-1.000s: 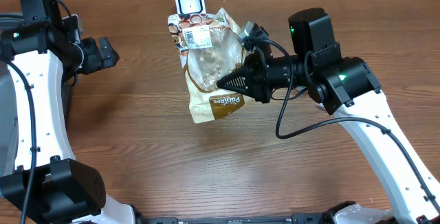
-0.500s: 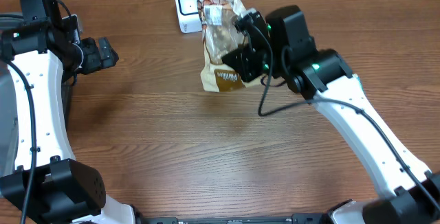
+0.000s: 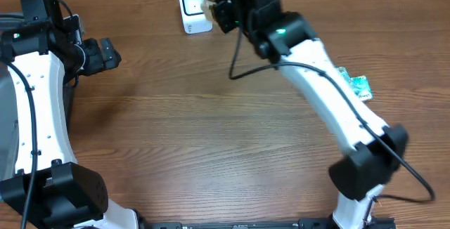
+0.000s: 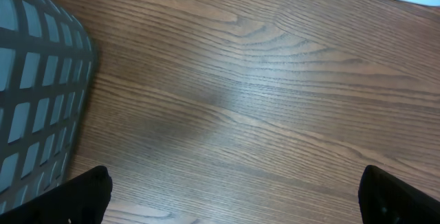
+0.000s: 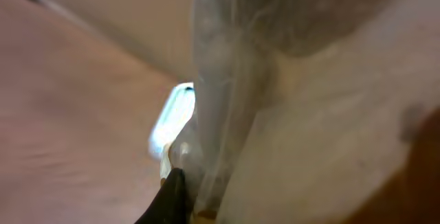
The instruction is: Scan the item barcode
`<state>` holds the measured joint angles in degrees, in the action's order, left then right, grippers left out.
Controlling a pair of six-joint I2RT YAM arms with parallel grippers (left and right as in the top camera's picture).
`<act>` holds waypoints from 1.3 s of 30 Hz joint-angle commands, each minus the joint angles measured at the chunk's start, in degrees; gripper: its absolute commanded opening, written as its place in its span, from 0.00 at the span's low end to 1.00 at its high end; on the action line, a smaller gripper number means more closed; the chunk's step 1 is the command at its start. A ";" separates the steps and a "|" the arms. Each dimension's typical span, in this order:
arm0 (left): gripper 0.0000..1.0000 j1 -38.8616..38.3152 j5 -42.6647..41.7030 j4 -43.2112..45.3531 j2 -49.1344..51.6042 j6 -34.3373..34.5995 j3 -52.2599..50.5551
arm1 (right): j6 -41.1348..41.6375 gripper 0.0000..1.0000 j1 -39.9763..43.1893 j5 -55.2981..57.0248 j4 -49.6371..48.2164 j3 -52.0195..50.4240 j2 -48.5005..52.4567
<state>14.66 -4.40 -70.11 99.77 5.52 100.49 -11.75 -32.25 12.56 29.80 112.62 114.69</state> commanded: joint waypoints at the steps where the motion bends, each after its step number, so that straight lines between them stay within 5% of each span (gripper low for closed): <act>1: 1.00 -0.07 0.37 0.11 0.24 -1.27 -0.09 | -11.91 0.04 -1.27 17.99 -6.05 1.03 6.60; 13: 1.00 -0.07 0.35 0.09 0.24 -1.27 -0.11 | -33.99 0.04 -1.51 33.31 -27.50 1.03 22.67; 39: 0.99 -0.09 0.37 0.09 0.24 -1.27 -0.09 | -39.36 0.04 -4.07 33.07 -30.01 0.98 28.74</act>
<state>14.66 -4.23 -70.11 99.77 5.52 100.49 -51.09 -36.45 44.51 0.03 112.60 142.28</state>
